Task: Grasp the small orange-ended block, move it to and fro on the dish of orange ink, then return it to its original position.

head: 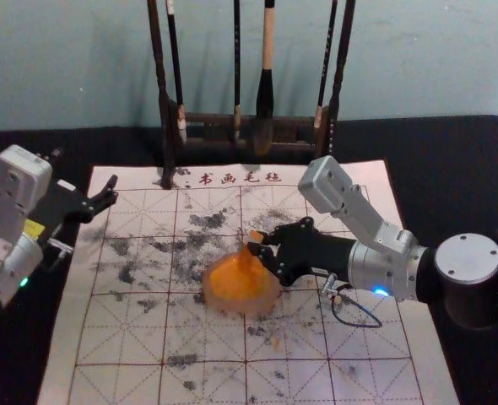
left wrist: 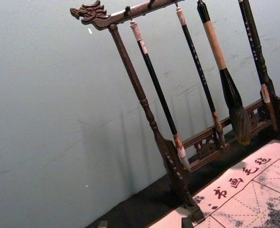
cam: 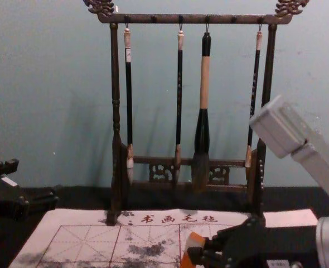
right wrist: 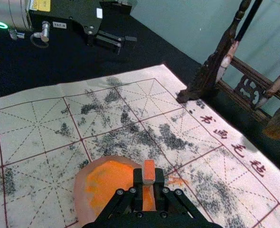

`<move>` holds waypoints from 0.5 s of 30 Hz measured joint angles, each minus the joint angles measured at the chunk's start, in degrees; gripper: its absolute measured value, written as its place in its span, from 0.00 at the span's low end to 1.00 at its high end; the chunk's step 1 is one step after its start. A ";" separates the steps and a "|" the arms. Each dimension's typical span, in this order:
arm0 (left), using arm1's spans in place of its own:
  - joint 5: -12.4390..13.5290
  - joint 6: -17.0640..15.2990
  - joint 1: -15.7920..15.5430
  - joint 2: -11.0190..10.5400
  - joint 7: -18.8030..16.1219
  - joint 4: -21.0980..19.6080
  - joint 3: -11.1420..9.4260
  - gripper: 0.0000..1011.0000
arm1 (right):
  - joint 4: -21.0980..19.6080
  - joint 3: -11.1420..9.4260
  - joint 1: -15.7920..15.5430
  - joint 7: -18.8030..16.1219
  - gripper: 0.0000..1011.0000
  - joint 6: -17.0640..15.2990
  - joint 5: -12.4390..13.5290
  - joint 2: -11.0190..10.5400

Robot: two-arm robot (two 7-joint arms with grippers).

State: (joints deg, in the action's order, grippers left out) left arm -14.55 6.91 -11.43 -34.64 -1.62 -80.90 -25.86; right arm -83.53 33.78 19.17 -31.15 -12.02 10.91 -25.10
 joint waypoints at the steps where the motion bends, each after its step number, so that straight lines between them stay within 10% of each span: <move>1: 0.00 0.00 0.00 0.00 0.00 0.00 0.00 0.99 | -0.18 -0.12 -0.18 0.04 0.13 -0.05 0.02 -0.16; 15: 0.00 0.00 0.00 0.00 0.00 0.00 0.00 0.99 | -2.45 -1.12 -2.16 0.11 0.13 -0.45 0.68 -1.75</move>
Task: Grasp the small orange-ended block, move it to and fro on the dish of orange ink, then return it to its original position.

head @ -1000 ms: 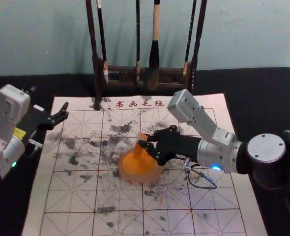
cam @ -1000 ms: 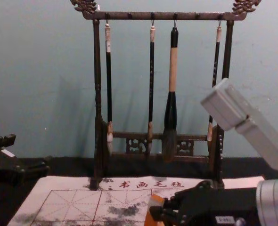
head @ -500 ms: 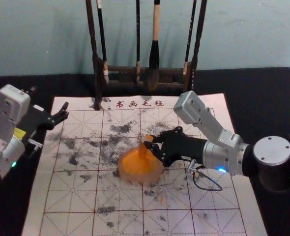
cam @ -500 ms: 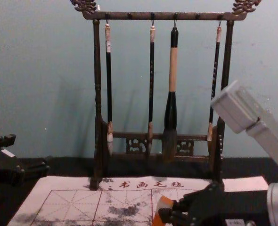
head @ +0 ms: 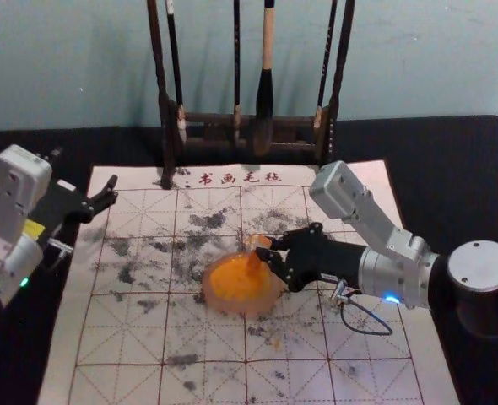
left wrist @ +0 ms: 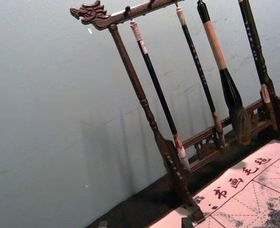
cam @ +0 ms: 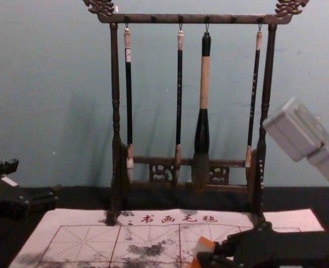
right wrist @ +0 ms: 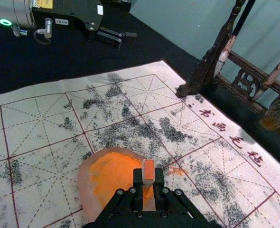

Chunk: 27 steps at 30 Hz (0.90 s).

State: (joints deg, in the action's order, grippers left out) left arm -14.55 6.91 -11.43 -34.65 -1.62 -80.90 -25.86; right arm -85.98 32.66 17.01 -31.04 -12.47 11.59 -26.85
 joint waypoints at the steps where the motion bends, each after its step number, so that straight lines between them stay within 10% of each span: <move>1: 0.00 0.00 0.00 0.00 0.00 0.00 0.00 0.99 | -0.14 -0.04 -0.13 0.00 0.13 -0.02 0.05 -0.09; 27: 0.00 0.00 0.00 0.00 0.00 0.00 0.00 0.99 | -3.97 -0.26 -2.83 -0.64 0.13 -0.65 0.98 -2.35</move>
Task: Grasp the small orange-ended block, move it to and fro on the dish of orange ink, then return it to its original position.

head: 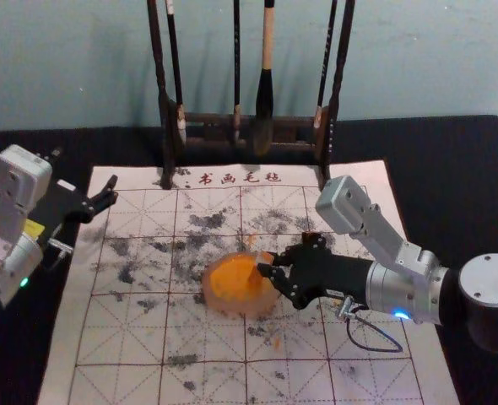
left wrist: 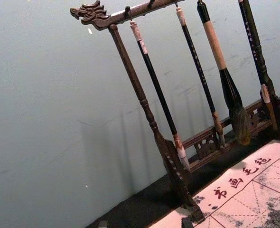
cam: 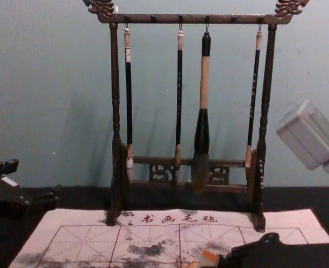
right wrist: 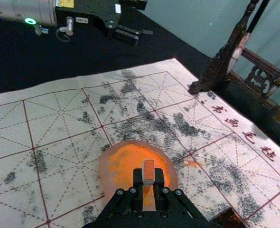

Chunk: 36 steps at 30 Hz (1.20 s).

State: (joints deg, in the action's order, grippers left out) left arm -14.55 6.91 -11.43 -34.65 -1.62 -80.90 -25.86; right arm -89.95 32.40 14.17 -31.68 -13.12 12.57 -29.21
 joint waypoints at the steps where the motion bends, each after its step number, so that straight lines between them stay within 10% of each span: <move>1: 0.00 0.00 0.00 0.00 0.00 0.00 0.00 0.99 | -0.18 0.07 -0.09 -0.08 0.13 -0.01 0.09 -0.05; 36: 0.00 0.00 0.00 0.00 0.00 0.00 0.00 0.99 | 3.44 3.36 3.40 -0.57 0.13 -0.17 -0.01 3.88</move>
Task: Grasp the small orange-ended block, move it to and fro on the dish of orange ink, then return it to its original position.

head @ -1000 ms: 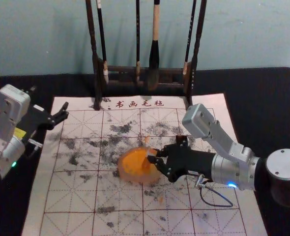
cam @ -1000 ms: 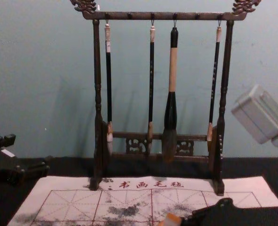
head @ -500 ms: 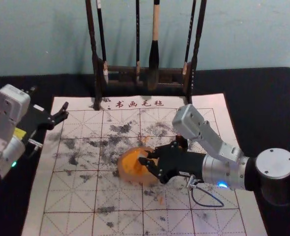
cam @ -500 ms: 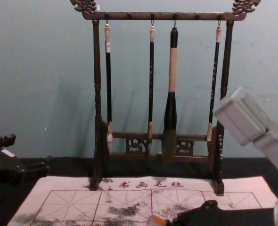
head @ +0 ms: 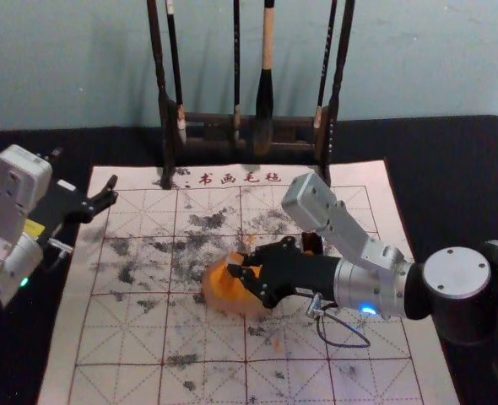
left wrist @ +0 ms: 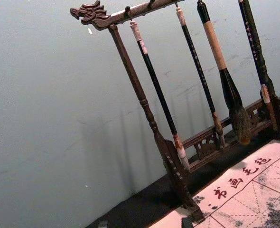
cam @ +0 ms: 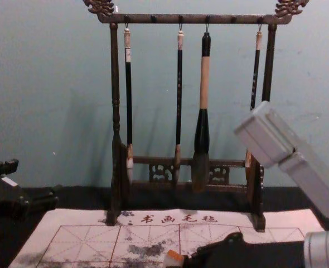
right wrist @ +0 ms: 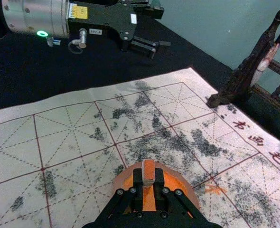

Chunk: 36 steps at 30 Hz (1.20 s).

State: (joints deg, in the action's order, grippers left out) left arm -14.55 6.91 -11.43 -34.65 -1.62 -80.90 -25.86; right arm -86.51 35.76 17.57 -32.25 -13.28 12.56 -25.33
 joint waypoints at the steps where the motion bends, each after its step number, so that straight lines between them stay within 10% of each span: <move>1: 0.00 0.00 0.00 0.00 0.00 0.00 0.00 0.99 | 0.14 0.01 0.11 0.06 0.13 0.00 -0.05 0.11; 36: 0.00 0.00 0.00 0.00 0.00 0.00 0.00 0.99 | 1.26 -3.01 -0.31 2.41 0.13 -0.09 -0.62 -0.36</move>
State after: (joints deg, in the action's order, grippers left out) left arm -14.55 6.91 -11.43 -34.64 -1.62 -80.90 -25.86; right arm -85.25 32.75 17.26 -29.84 -13.37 11.94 -25.69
